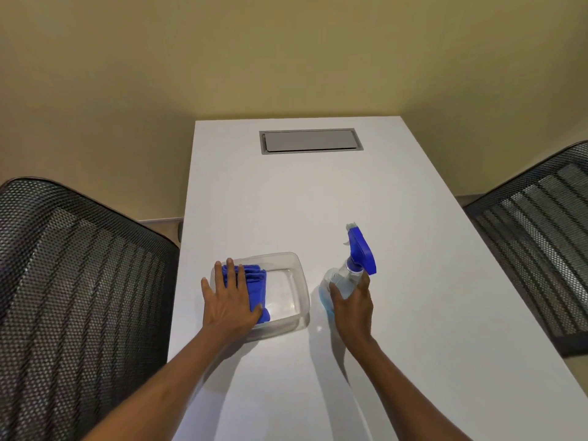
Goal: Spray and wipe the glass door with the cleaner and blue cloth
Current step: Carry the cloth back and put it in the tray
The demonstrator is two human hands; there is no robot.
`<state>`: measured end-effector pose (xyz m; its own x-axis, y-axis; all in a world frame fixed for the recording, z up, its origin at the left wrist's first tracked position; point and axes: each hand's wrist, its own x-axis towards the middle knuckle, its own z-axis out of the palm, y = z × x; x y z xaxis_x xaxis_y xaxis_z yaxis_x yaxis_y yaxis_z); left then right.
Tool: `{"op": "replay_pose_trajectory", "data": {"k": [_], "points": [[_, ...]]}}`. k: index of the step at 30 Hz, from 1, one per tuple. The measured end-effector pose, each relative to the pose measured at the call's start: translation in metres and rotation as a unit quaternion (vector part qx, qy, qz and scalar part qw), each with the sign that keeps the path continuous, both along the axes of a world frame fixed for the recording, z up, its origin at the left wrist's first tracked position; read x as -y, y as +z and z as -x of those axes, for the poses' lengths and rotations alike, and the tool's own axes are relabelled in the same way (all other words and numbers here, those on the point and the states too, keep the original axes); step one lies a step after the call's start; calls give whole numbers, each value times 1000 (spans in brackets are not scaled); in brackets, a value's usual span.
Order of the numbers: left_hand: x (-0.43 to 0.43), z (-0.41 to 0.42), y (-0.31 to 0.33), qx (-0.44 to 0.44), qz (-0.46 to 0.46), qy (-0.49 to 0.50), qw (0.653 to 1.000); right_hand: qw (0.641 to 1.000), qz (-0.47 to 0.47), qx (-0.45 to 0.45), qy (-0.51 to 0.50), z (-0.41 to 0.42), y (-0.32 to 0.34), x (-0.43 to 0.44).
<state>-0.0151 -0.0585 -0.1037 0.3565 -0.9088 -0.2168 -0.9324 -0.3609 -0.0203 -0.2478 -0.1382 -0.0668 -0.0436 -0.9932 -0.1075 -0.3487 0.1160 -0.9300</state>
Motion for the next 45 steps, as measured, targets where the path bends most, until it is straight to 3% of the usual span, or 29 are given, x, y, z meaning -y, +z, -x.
{"op": "replay_pose_trajectory", "data": {"k": [6,13,19,31,45], "points": [[0,0,-2,14,-2,-4,1000,1000,-5,-7,-23,-1,5,-2],[0,-1,-4,15,-3,-5,1000,995,55,55,-64,-15,53,-4],[1,-3,-7,10,6,-4,1000,995,69,51,-44,-41,76,-10],[3,-2,-14,7,14,5,1000,1000,4,5,7,-90,34,-37],[1,-2,-13,1,26,12,1000,998,3,-65,-5,-104,0,-44]]}}
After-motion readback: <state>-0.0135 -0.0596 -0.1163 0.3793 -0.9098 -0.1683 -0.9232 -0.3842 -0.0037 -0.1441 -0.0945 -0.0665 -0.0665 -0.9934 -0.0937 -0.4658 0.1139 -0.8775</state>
